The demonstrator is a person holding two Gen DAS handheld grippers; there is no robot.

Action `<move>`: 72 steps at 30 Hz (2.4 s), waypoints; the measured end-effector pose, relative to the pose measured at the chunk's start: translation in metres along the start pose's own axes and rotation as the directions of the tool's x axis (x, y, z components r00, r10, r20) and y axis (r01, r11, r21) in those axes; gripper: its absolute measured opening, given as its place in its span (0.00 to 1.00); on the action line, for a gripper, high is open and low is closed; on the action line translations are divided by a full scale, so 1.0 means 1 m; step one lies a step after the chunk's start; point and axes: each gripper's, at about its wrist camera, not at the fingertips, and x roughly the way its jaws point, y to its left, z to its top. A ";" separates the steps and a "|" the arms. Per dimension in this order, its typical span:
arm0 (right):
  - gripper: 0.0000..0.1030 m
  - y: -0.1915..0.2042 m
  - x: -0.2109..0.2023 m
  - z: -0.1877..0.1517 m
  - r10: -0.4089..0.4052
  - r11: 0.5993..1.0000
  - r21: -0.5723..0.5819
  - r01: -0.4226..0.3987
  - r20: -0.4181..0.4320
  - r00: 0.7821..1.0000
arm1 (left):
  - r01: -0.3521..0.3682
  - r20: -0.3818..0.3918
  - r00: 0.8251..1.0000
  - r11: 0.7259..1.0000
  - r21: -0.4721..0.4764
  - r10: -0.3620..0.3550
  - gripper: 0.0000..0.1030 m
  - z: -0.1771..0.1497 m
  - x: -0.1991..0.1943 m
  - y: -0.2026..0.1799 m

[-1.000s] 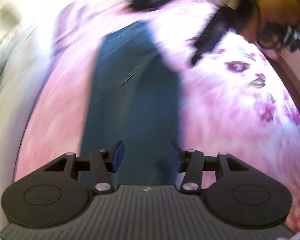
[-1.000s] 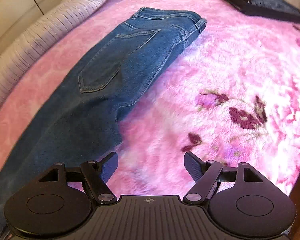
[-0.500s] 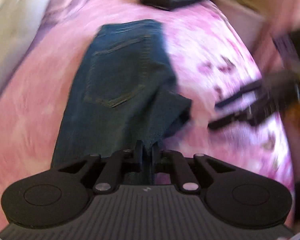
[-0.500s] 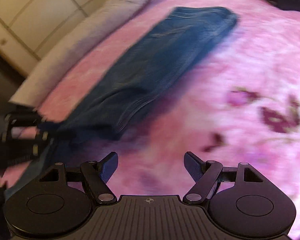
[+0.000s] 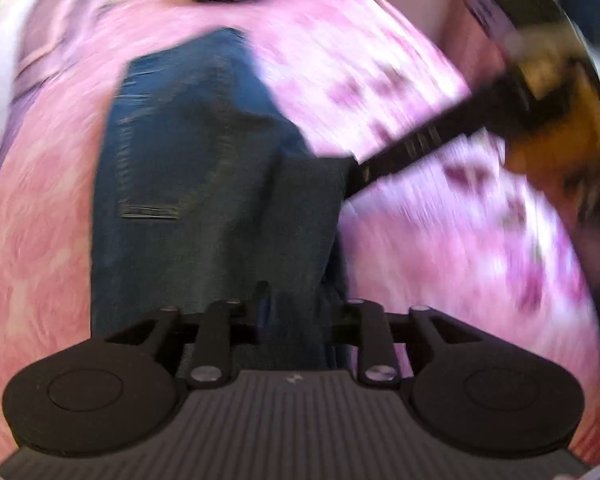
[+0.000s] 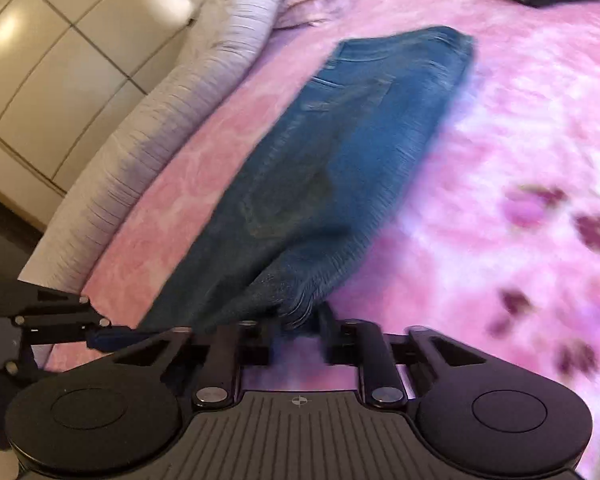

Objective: Fold clothes

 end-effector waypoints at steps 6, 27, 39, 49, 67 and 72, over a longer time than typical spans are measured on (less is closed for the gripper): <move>0.01 -0.026 -0.016 -0.010 -0.085 0.996 -0.001 0.085 -0.096 0.992 | -0.032 -0.048 0.998 0.999 -0.042 0.030 0.23 -0.035 -0.014 -0.024; 0.62 0.155 -0.005 -0.109 -0.021 0.787 -0.592 -0.172 -0.304 0.952 | -0.448 -0.411 0.890 0.536 -0.716 0.196 0.35 -0.387 -0.213 0.033; 0.62 0.327 0.024 -0.283 0.081 0.540 -0.693 -0.477 -0.522 0.849 | -0.282 -0.332 0.939 0.752 -0.596 0.090 0.34 -0.434 -0.181 0.024; 0.62 0.389 0.039 -0.413 -0.008 -0.161 -0.857 -0.489 -0.494 0.869 | -0.332 -0.191 0.936 0.560 -0.759 0.297 0.35 -0.472 -0.294 0.028; 0.20 0.401 0.057 -0.403 0.070 -0.087 -0.858 -0.506 -0.511 0.856 | -0.378 -0.255 0.902 0.923 -0.073 0.349 0.46 -0.452 -0.236 -0.080; 0.20 0.419 0.045 -0.375 0.148 0.090 -0.852 -0.515 -0.500 0.853 | -0.430 -0.248 0.884 0.897 -0.101 0.396 0.46 -0.440 -0.229 -0.069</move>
